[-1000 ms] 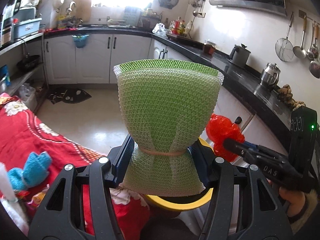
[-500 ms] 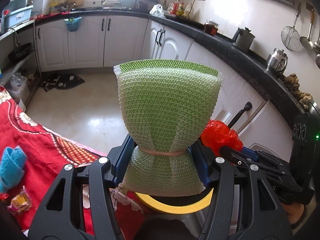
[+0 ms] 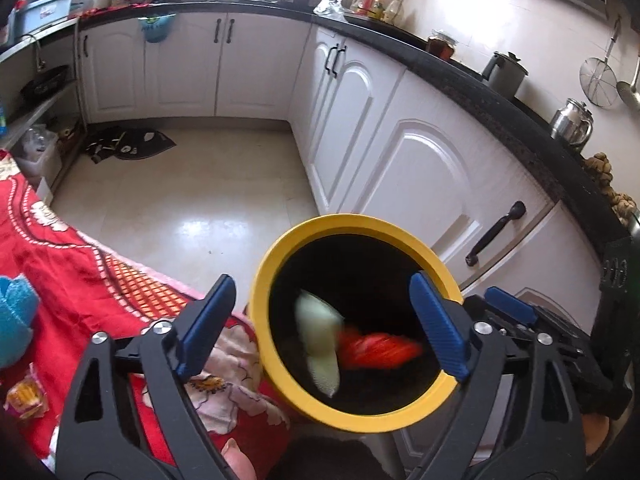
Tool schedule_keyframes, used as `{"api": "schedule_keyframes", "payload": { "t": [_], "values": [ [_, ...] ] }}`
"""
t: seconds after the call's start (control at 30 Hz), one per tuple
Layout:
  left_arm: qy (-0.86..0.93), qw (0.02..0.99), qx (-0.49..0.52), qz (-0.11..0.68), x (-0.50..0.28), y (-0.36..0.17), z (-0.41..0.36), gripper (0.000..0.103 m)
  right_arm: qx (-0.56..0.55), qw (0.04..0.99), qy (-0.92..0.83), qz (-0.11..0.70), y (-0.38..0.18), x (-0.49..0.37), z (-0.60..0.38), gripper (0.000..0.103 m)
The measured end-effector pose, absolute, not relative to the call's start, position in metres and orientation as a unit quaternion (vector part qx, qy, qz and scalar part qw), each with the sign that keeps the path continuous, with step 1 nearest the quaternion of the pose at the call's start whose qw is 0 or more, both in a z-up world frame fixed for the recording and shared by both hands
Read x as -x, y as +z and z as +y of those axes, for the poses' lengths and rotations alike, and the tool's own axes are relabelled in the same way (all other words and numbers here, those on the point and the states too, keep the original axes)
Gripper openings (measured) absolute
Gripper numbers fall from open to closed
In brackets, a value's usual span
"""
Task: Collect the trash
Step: 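Withdraw both tools from the bin back toward the bed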
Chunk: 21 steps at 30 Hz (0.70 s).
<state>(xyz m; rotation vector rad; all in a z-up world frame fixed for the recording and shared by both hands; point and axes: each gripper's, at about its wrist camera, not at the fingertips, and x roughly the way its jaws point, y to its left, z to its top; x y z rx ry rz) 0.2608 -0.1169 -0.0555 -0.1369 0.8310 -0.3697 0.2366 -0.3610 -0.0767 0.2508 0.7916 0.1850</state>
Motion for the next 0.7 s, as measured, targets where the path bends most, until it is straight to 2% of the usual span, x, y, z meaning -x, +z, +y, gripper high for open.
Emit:
{"api": "schedule_keyframes", "payload": {
  "t": [0.1,0.7],
  "values": [
    [-0.166,0.901,0.070,0.395,-0.255,-0.051,-0.108,0.092,-0.114,0.915,0.086,0.377,-0.072,-0.231,-0.358,0.068],
    [-0.097,0.943,0.073,0.309,-0.190,0.012,-0.045,0.092,-0.088,0.935,0.123,0.321,-0.029,-0.192,-0.323,0.078]
  ]
}}
